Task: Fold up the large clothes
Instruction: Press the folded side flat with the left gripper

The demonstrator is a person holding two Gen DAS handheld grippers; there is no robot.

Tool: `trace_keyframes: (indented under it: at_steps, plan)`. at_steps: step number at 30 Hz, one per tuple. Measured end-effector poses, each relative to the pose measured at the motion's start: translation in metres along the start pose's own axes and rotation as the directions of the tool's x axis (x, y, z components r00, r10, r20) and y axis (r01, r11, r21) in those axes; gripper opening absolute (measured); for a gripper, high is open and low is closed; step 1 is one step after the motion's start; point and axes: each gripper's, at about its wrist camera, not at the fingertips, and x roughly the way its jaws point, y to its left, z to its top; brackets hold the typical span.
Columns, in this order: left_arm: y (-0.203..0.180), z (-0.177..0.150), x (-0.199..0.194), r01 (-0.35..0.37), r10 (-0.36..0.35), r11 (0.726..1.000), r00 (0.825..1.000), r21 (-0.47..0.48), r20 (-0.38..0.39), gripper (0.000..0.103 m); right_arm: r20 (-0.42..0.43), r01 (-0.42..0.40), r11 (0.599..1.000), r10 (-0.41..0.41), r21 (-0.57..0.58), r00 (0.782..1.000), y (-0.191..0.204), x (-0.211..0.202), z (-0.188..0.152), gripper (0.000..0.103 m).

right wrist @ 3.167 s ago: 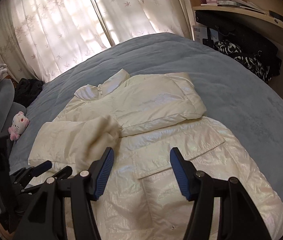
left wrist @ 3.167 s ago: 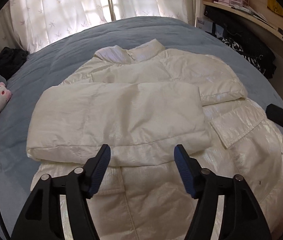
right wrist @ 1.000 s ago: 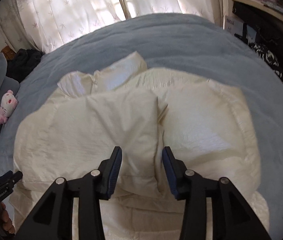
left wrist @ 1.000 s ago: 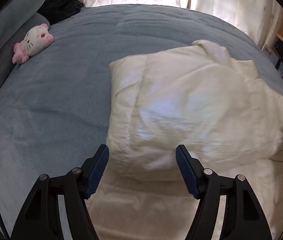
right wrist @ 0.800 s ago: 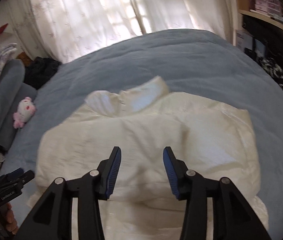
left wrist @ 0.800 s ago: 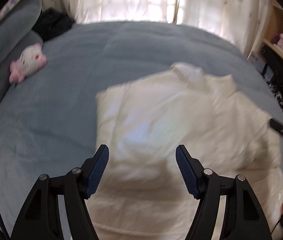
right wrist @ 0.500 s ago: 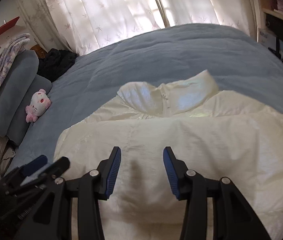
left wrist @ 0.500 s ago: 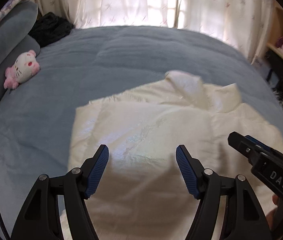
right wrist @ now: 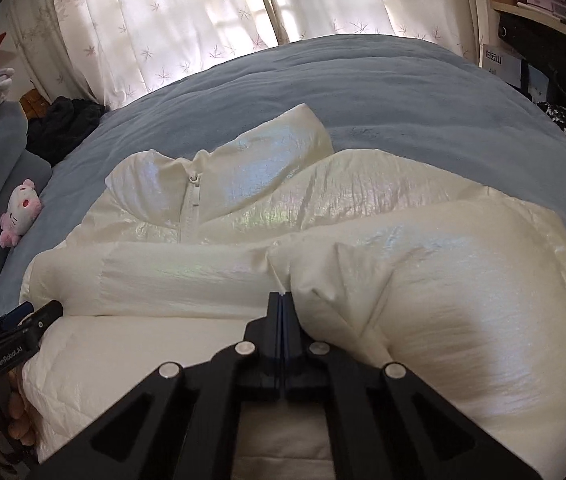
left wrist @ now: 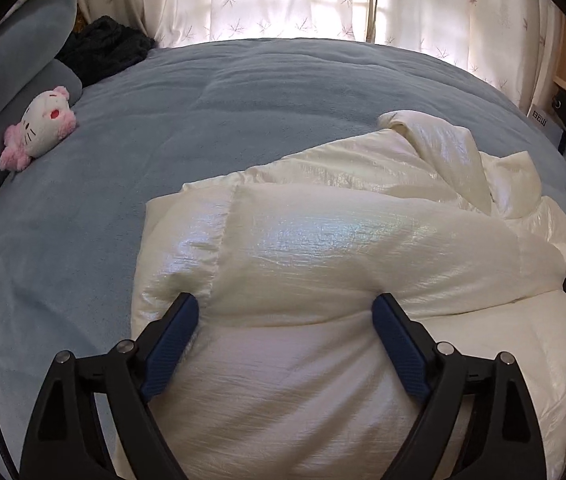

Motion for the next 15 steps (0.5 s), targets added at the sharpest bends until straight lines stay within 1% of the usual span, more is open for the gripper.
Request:
trace_keyframes:
  at_steps: [2, 3, 4, 5, 7, 8, 9, 11, 14, 15]
  plan:
    - [-0.002, 0.001, -0.008, -0.013, 0.013, 1.000, 1.000, 0.009, -0.002, 0.088, -0.022, -0.008, 1.000, 0.009, 0.029, 1.000, 0.003, -0.003, 0.003, 0.004]
    - [-0.002, 0.001, -0.013, -0.017, 0.017, 1.000, 1.000, 0.013, 0.002, 0.088, -0.032, -0.014, 0.999, 0.016, 0.050, 0.999, 0.004, -0.005, 0.005, 0.008]
    - [-0.002, 0.002, -0.019, -0.009, 0.009, 1.000, 1.000, 0.017, 0.007, 0.088, -0.040, -0.020, 0.997, 0.022, 0.070, 0.999, 0.006, -0.009, 0.006, 0.017]
    - [-0.003, 0.001, -0.027, 0.008, -0.008, 1.000, 1.000, 0.018, 0.014, 0.088, -0.042, -0.032, 0.996, 0.035, 0.083, 0.998, 0.009, -0.014, 0.006, 0.024]
    - [-0.006, -0.002, -0.047, 0.055, -0.056, 0.998, 0.998, 0.021, 0.041, 0.088, -0.034, -0.079, 0.991, 0.083, 0.104, 0.996, 0.019, -0.026, 0.002, 0.054]
    - [-0.007, -0.004, -0.056, 0.072, -0.073, 0.997, 0.996, 0.026, 0.050, 0.088, -0.030, -0.111, 0.988, 0.115, 0.107, 0.993, 0.026, -0.035, -0.001, 0.059]
    - [-0.011, -0.009, -0.065, 0.094, -0.096, 0.995, 0.994, 0.037, 0.060, 0.088, -0.033, -0.131, 0.986, 0.135, 0.100, 0.990, 0.032, -0.039, -0.004, 0.063]
    - [-0.015, -0.016, -0.074, 0.117, -0.119, 0.992, 0.991, 0.048, 0.060, 0.088, -0.047, -0.157, 0.985, 0.160, 0.068, 0.986, 0.050, -0.047, -0.014, 0.063]
    - [-0.016, -0.030, -0.074, 0.131, -0.132, 0.990, 0.991, 0.052, 0.019, 0.088, -0.080, -0.173, 0.985, 0.174, 0.026, 0.981, 0.067, -0.049, -0.029, 0.063]
    - [-0.015, -0.036, -0.070, 0.123, -0.123, 0.991, 0.992, 0.052, -0.001, 0.088, -0.092, -0.163, 0.987, 0.163, 0.007, 0.982, 0.071, -0.048, -0.035, 0.063]
